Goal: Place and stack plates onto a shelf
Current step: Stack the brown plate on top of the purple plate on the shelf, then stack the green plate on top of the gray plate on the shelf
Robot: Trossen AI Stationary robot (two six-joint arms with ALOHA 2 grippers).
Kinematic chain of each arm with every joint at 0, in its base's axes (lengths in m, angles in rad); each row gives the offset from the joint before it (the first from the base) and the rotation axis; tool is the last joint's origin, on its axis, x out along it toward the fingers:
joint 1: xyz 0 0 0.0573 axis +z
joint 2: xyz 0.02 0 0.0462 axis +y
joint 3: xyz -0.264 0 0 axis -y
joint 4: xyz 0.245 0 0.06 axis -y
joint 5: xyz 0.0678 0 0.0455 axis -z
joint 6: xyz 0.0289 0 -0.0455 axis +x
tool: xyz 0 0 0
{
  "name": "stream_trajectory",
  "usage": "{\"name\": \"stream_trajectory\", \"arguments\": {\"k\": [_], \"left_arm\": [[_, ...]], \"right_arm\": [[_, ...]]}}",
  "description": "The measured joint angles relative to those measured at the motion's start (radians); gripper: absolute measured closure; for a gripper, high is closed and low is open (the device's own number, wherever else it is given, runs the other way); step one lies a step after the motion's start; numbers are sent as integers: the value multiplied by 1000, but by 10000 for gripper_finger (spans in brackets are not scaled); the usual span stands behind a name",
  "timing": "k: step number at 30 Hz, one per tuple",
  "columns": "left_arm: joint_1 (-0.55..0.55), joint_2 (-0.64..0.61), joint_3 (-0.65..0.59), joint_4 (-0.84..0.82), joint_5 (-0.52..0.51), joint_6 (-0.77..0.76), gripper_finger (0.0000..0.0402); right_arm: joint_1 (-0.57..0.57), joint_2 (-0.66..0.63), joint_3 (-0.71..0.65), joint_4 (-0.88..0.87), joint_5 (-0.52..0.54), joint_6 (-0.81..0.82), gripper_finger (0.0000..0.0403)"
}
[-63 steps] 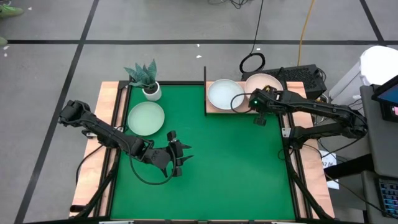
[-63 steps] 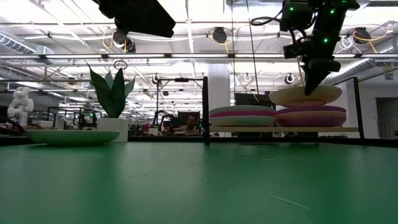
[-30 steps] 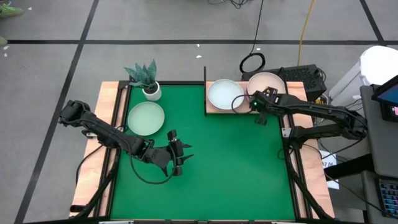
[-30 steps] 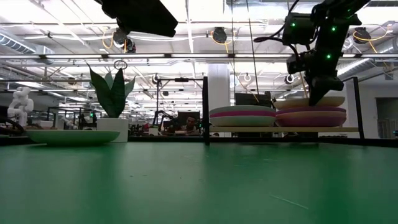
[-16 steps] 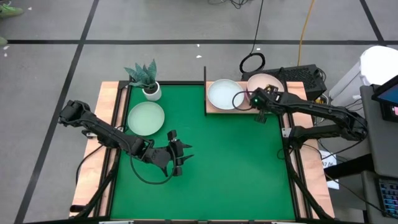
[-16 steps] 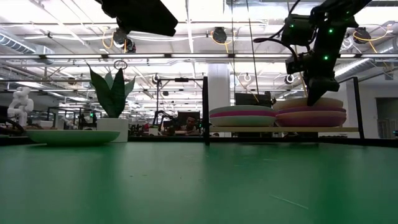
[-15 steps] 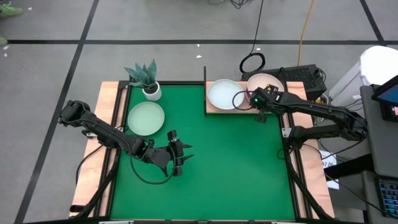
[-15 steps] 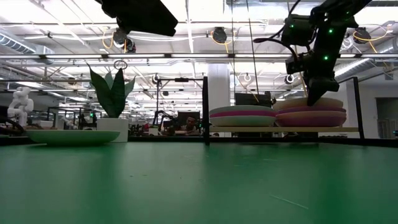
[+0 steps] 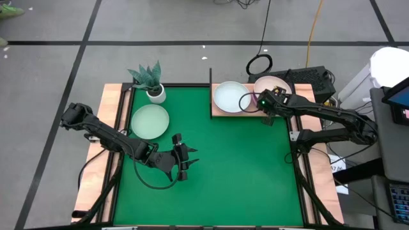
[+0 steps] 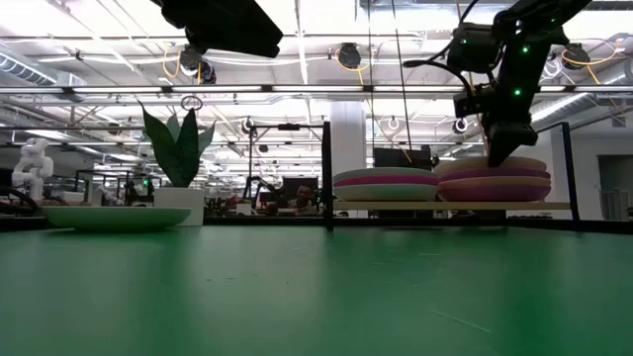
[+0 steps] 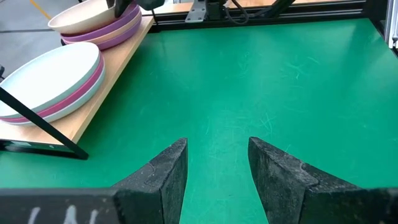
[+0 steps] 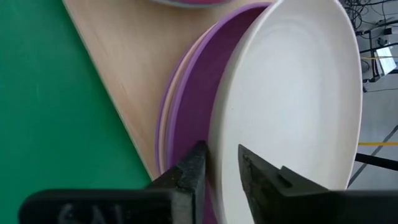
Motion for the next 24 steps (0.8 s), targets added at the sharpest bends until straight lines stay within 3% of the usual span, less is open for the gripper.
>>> {"name": "stream_trajectory", "arguments": {"k": [12,18,24], "left_arm": [[0,0,0,0,0,9,227],[0,0,0,0,0,10,227],[1,0,0,0,0,9,227]], "right_arm": [[5,-76,0,11,-4,-8,265],[5,-129,0,5,-81,-7,255],[15,-152,0,7,-83,11,254]]}}
